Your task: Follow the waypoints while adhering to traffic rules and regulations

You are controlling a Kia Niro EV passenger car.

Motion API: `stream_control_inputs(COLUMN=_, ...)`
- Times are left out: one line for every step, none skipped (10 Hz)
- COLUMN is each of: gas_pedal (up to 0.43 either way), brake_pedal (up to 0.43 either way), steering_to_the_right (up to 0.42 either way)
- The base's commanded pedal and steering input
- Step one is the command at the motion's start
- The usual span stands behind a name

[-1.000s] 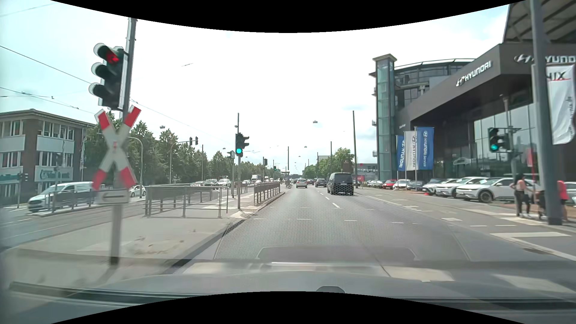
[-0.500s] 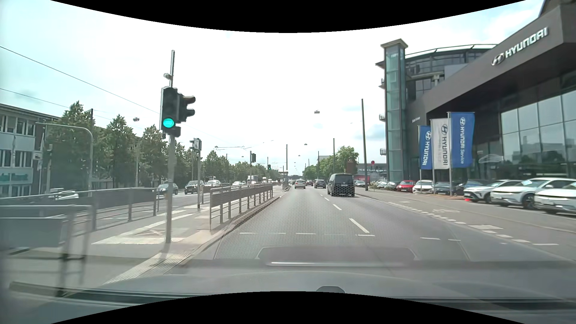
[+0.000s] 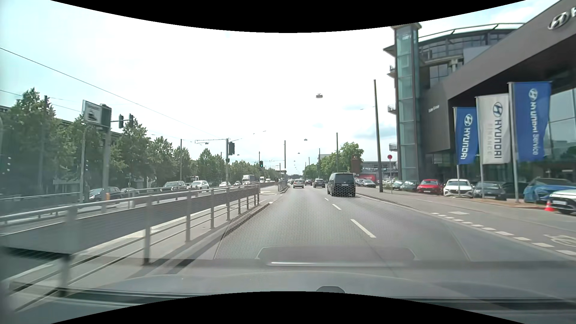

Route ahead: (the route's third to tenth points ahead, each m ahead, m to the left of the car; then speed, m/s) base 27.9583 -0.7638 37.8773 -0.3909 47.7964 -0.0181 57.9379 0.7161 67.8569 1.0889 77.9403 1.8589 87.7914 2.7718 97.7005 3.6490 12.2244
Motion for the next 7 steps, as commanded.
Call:
stream_control_inputs(gas_pedal=0.0, brake_pedal=0.0, steering_to_the_right=-0.005)
stream_control_inputs(gas_pedal=0.0, brake_pedal=0.0, steering_to_the_right=-0.005)
stream_control_inputs(gas_pedal=0.0, brake_pedal=0.0, steering_to_the_right=-0.005)
stream_control_inputs(gas_pedal=0.0, brake_pedal=0.0, steering_to_the_right=-0.006)
stream_control_inputs(gas_pedal=0.0, brake_pedal=0.0, steering_to_the_right=-0.01)
stream_control_inputs(gas_pedal=0.0, brake_pedal=0.0, steering_to_the_right=-0.012)
stream_control_inputs(gas_pedal=0.0, brake_pedal=0.0, steering_to_the_right=-0.012)
